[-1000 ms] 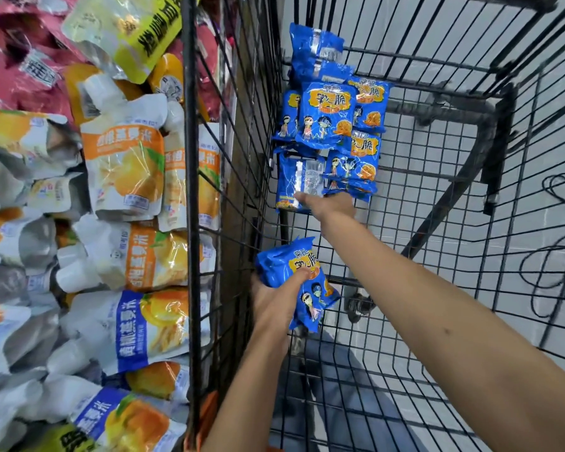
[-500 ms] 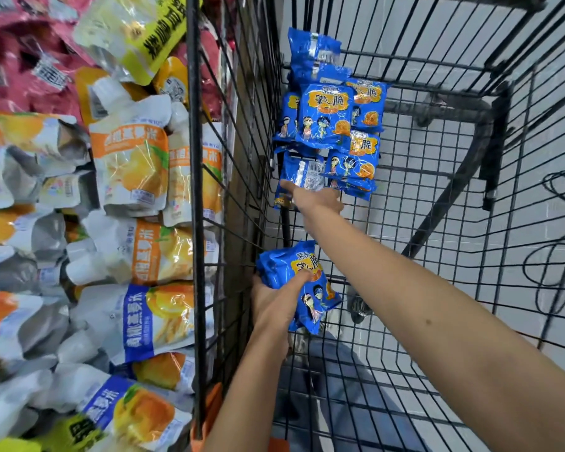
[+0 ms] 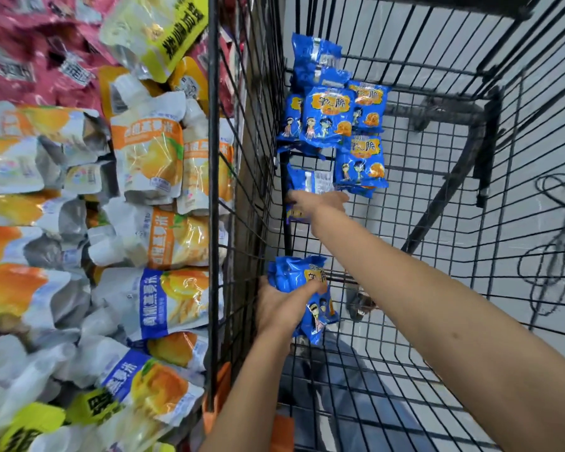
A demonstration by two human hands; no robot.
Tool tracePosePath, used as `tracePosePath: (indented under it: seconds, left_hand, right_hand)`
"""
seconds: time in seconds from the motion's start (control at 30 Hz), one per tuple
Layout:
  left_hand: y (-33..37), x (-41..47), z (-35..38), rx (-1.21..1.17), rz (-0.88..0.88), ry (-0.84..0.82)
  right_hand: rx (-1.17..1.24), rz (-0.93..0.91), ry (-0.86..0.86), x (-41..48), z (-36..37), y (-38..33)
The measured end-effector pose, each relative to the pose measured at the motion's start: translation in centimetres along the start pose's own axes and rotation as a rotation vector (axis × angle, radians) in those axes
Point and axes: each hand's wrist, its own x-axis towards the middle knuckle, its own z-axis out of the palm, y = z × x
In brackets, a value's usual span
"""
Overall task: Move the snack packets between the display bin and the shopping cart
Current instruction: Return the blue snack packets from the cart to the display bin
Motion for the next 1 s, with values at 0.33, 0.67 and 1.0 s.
tracePosePath:
  seconds: [0.33, 0.67, 1.0]
  left_hand:
    - [3.9, -10.7, -2.9, 0.004, 0.242, -0.135]
    - [0.7, -24.7, -10.5, -0.242, 0.405, -0.157]
    - [-17.5, -34.8, -13.2, -0.884, 0.298, 0.214]
  right_hand:
    - [0.282, -0.207, -0.104, -13.6, -14.9, 1.5]
    - [0.590, -0.188, -0.462, -28.9, -22.6, 9.1]
    - [0.300, -0.065, -0.985, -32.1, -25.9, 16.2]
